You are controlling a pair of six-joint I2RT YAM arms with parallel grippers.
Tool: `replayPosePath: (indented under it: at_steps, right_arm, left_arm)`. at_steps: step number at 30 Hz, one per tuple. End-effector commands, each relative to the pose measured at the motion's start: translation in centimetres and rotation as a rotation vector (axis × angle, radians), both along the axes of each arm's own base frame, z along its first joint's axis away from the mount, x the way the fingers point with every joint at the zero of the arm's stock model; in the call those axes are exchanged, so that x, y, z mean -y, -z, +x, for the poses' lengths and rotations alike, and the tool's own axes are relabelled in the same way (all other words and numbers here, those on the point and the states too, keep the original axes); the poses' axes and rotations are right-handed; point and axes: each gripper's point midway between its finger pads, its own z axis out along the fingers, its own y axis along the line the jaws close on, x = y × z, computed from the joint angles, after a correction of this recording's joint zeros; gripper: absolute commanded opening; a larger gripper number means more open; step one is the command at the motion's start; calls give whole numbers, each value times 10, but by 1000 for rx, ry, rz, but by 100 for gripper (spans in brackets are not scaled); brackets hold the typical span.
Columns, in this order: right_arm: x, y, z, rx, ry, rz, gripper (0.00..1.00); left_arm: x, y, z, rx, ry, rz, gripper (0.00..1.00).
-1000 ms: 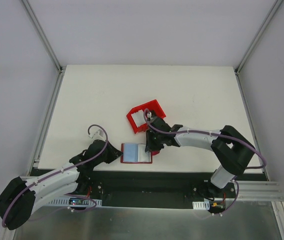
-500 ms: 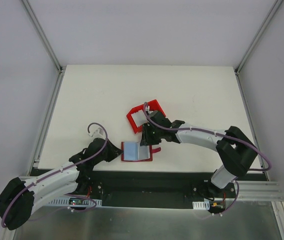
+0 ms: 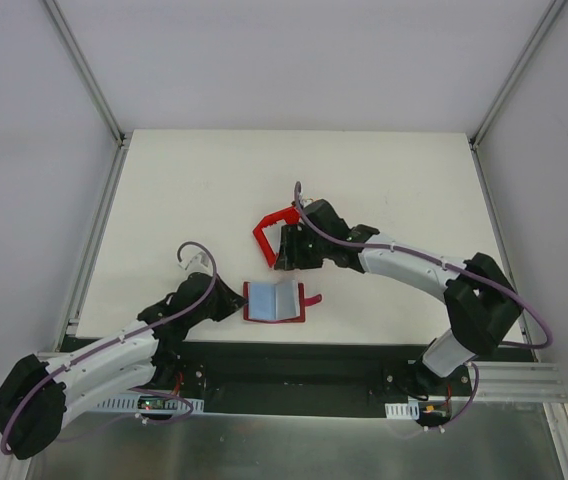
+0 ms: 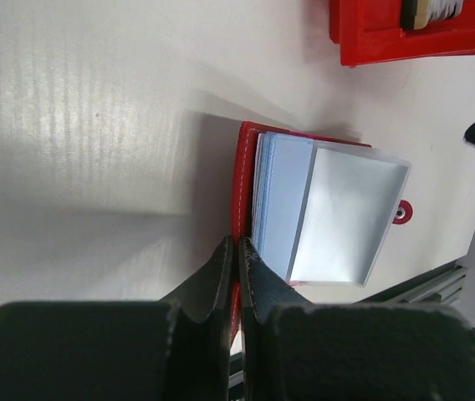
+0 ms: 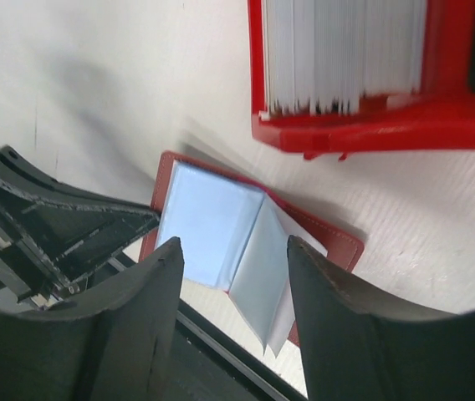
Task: Put the credit cards into the card holder
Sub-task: Pick up the credit card from the storage box.
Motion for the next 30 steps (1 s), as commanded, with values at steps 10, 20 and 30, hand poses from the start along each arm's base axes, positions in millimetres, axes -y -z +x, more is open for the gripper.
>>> replayPosePath:
  at_steps: [10,20,30]
  right_arm:
    - [13,-50,90,155,39,-33,66]
    - [1,-22,125,90,-40,-47,72]
    - [-5,6,133,12,-57,-50,73]
  left_arm:
    - [9,-22,10,60,70,64,0]
    - [5,-21,12,59,38,59,0]
    - [4,-17,13,42,17,66,0]
